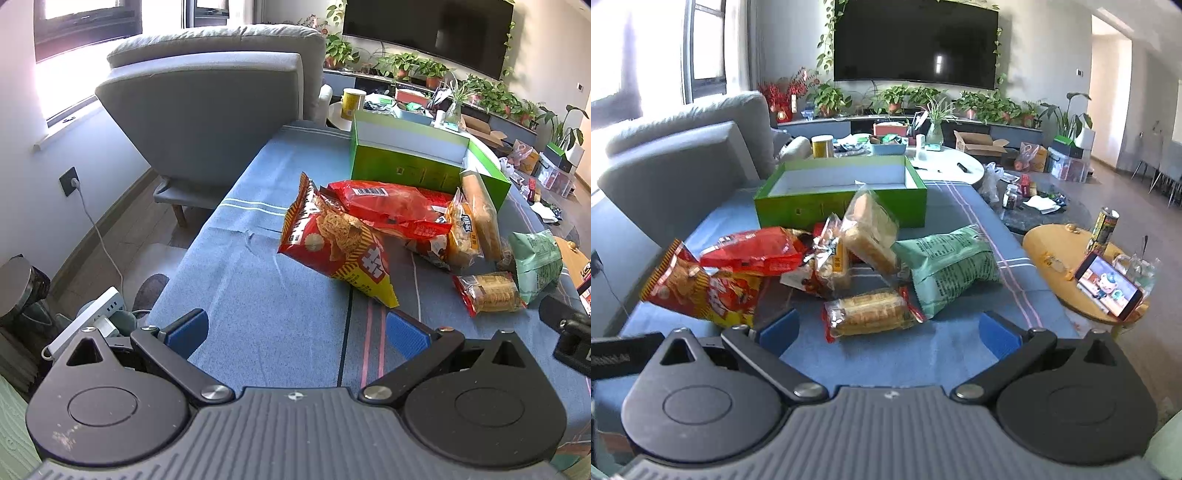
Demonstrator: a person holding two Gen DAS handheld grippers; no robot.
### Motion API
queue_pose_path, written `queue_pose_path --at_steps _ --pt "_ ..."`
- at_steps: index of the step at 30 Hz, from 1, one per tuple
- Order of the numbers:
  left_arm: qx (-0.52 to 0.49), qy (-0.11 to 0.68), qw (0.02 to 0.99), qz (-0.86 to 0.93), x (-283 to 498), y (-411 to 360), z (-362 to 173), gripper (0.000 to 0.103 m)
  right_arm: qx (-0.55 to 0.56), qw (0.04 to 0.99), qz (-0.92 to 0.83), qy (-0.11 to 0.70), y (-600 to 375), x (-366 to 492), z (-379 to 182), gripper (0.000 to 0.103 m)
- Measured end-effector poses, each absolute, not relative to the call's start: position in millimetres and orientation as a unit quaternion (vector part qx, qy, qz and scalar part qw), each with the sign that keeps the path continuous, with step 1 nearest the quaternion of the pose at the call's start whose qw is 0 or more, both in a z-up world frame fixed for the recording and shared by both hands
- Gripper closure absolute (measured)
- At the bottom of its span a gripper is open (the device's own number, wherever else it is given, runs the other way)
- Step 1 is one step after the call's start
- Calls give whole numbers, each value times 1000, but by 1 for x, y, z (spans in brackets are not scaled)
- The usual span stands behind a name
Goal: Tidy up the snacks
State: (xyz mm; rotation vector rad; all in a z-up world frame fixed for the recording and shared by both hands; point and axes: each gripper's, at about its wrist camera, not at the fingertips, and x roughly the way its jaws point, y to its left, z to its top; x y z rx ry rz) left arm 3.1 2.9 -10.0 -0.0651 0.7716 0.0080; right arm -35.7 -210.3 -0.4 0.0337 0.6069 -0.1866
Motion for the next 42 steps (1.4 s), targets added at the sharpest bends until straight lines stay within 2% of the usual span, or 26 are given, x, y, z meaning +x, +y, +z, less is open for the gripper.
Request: queue_pose_path --at_steps 11,29,34,42 --pt "-30 379 925 4 4 3 -12 0 -15 948 -108 298 -203 -35 -4 3" --pt "-21 396 918 3 17 -2 -23 0 5 941 -106 320 -209 -21 -14 3" --pt "-19 393 919 0 13 -3 -22 0 -24 943 -118 312 -205 -24 -16 3" --pt "-12 392 920 -3 11 -5 -21 0 -9 948 -98 303 -208 -30 -13 3"
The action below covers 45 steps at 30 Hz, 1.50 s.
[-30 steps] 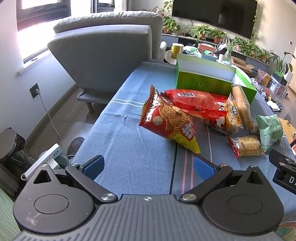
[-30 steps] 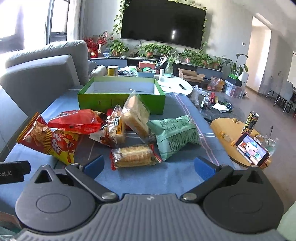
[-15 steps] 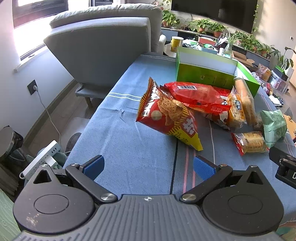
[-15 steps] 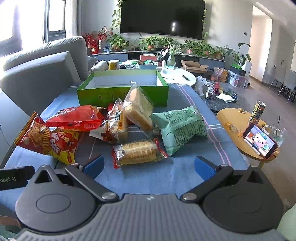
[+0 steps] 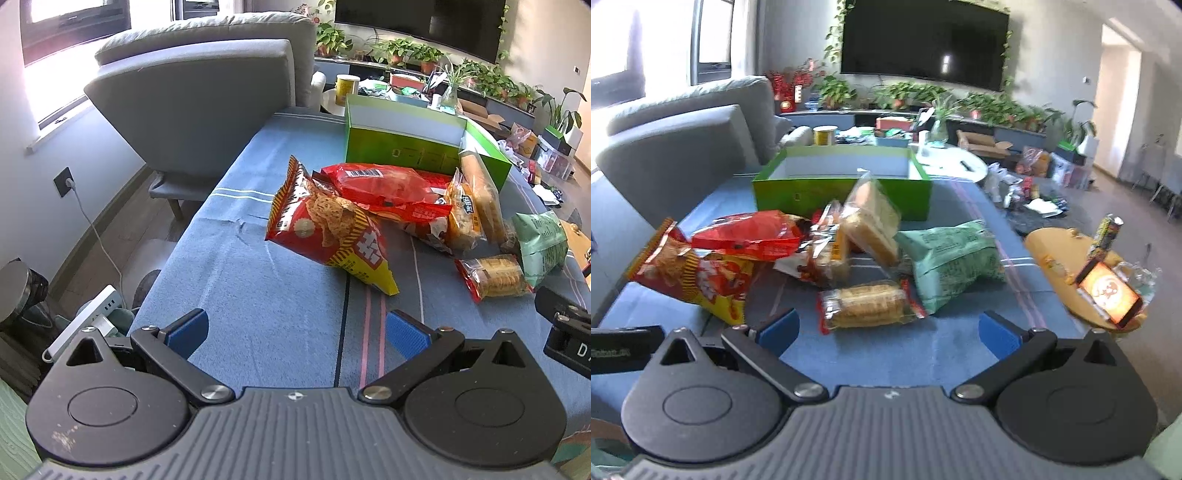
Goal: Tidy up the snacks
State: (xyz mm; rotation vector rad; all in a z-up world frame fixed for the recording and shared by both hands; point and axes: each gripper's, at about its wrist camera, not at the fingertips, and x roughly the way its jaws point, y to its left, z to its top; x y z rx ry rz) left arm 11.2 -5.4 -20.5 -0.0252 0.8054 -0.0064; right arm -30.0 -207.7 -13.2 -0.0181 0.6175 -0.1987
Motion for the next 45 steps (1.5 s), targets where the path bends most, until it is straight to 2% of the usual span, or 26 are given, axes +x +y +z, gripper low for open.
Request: queue_pose_path --at_steps 13,45 --pt "-11 393 920 -4 11 -7 -21 0 22 946 -92 310 -214 -30 -13 3" --pt "-11 397 918 -6 9 -6 -23 0 14 946 -91 311 -212 -31 -12 3"
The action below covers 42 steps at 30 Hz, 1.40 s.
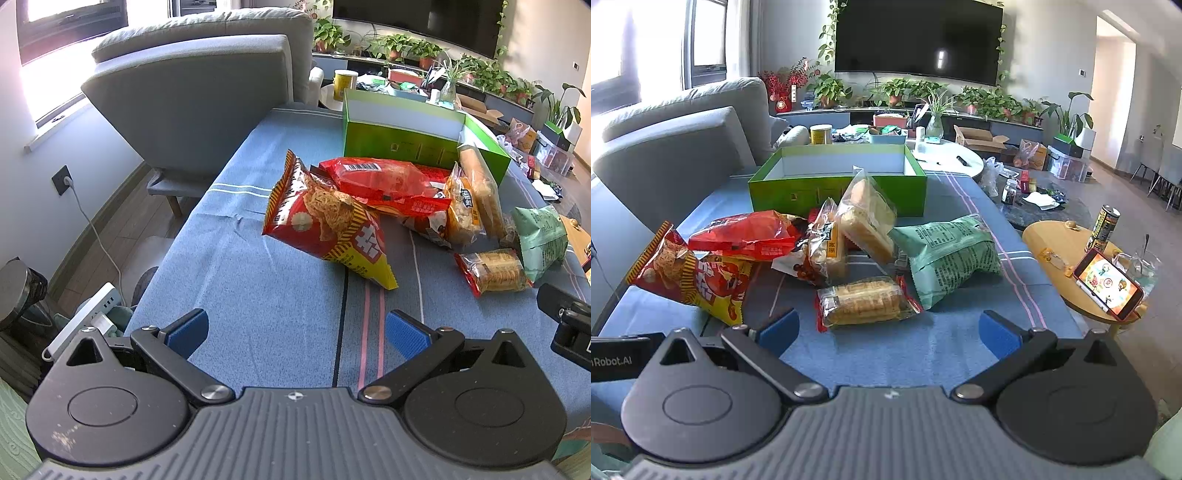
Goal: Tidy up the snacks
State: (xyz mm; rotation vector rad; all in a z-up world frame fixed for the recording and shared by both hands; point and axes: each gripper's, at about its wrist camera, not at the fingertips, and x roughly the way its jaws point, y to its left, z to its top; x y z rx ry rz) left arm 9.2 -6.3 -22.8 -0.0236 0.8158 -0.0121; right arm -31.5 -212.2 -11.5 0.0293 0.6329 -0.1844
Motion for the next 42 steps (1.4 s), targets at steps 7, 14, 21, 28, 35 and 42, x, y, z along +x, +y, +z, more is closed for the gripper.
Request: queue_pose_path --at_steps 7,14,21,28,35,42 --pt "-10 398 917 -6 9 -6 -24 0 14 946 -91 311 -213 -32 -12 3" --pt "-9 397 918 -6 12 -4 -23 0 14 946 -86 311 -212 -32 -13 3" --pt "-9 384 923 -10 21 6 -21 0 7 949 -66 308 -201 -23 -12 3" --pt "-11 358 934 -17 40 25 -13 0 6 955 -19 297 -180 4 -4 3" --pt "-16 354 935 -17 68 40 -9 1 17 954 20 299 -163 40 3 7" --pt "-4 358 931 -66 86 49 -16 1 2 945 52 324 -153 61 -8 14"
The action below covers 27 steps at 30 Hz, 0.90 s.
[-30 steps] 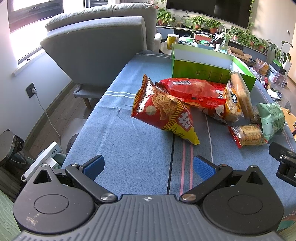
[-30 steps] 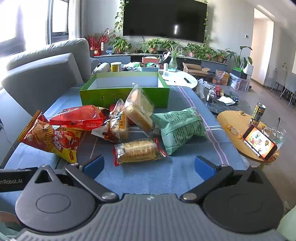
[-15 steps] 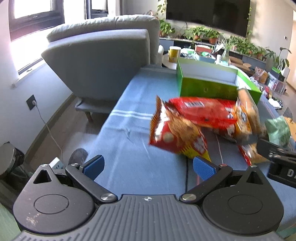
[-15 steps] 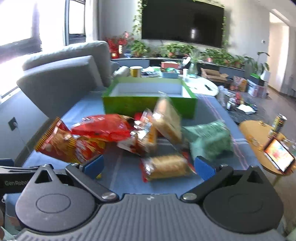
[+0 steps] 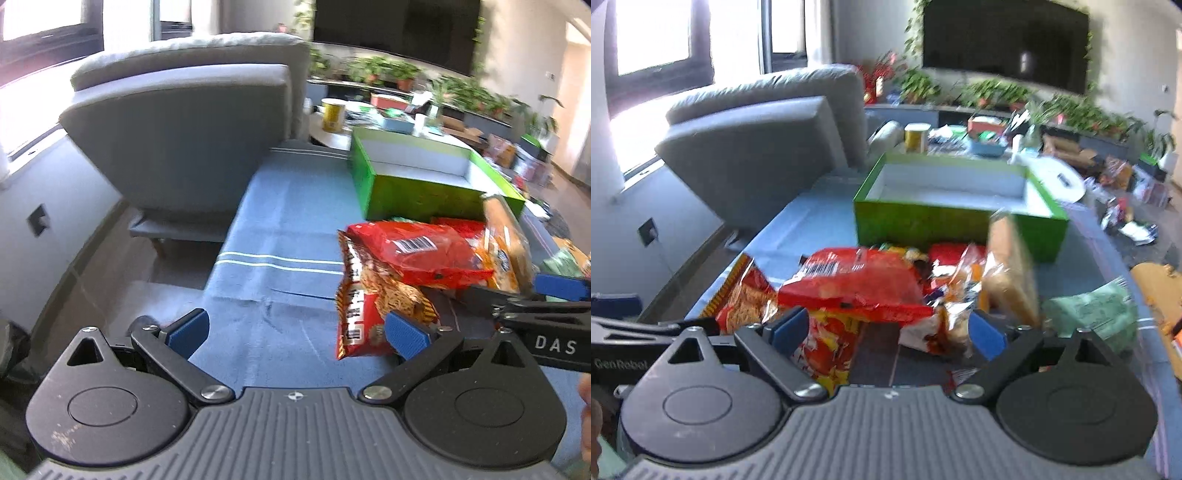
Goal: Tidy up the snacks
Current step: 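Grasp the red-and-yellow chip bag with the right gripper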
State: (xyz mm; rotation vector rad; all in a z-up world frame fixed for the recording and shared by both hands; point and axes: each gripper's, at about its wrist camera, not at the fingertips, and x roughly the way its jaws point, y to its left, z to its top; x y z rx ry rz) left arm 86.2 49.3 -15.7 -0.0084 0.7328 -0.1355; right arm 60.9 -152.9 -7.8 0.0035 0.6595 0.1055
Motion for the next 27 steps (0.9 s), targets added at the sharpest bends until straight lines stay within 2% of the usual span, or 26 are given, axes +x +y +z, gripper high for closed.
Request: queue_pose_path --at_steps 7,13,15,18,20,22,24,27 --pt "-28 349 918 -188 97 56 -17 2 42 919 151 363 -168 75 -22 14" --pt "-85 360 892 -260 114 64 -21 9 57 886 247 388 -171 92 -33 15" --pt "-96 370 884 -269 119 65 -24 14 67 872 275 398 -169 97 -38 15" --pt "-109 382 875 -276 126 65 -30 26 75 857 304 410 -162 103 -45 15" --pt "-113 394 866 -288 130 64 -35 39 74 851 312 415 -156 105 -48 16" --pt "-109 397 863 -292 133 63 -40 41 72 847 320 418 -150 107 -50 16" --pt "-108 399 863 -291 135 63 -47 48 61 849 316 419 -144 109 -52 16" --pt "-163 413 845 -299 143 74 -61 58 56 849 315 420 -140 110 -54 17"
